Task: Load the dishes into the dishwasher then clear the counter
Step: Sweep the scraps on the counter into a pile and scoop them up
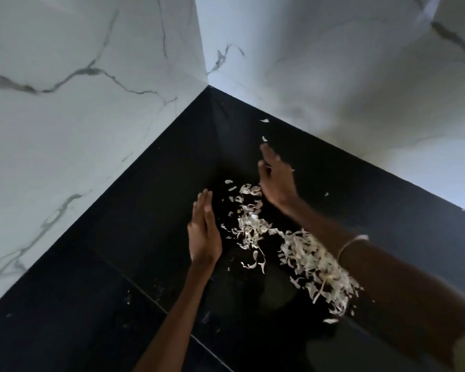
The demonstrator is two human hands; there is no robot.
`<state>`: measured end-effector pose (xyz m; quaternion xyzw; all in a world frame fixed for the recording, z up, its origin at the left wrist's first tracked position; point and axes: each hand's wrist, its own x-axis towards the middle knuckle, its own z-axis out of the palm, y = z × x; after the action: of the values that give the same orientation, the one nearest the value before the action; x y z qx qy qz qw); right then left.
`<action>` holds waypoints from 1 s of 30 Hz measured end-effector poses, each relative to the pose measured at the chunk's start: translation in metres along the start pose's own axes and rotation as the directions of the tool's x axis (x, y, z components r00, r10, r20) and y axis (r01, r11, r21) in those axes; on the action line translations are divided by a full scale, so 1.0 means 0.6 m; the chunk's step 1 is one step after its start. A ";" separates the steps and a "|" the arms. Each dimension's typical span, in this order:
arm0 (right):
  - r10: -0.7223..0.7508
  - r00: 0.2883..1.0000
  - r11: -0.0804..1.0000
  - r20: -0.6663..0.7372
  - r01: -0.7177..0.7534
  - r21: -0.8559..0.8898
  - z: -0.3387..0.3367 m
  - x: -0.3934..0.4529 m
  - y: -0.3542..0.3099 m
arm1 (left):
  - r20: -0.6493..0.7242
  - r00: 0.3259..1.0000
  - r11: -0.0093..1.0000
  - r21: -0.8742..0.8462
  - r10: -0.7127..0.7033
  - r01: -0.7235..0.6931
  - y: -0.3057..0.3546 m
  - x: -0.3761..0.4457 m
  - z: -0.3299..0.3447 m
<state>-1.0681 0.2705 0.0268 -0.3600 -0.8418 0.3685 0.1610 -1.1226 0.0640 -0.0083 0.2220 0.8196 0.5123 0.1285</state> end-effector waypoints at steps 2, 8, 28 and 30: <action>-0.050 0.997 0.991 0.053 0.056 -0.118 -0.017 0.090 0.022 | 0.009 1.000 0.999 0.034 0.007 -0.007 0.003 0.007 0.002; -0.195 0.953 0.886 0.232 0.273 -0.375 -0.022 0.244 0.065 | 0.068 0.998 0.991 0.137 -0.008 -0.001 0.019 0.003 0.001; -0.392 0.801 0.913 0.452 0.401 0.081 -0.042 -0.077 0.028 | 0.416 0.897 0.948 0.197 0.152 -0.252 0.015 -0.012 -0.003; -0.366 0.825 0.919 0.431 0.393 0.029 -0.018 -0.045 0.008 | 0.312 0.944 0.982 0.109 0.111 -0.152 0.017 -0.010 -0.002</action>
<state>-1.0414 0.2589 0.0303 -0.1007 -0.9218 0.3731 0.0315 -1.1158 0.0637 0.0014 0.3605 0.8052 0.4244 0.2040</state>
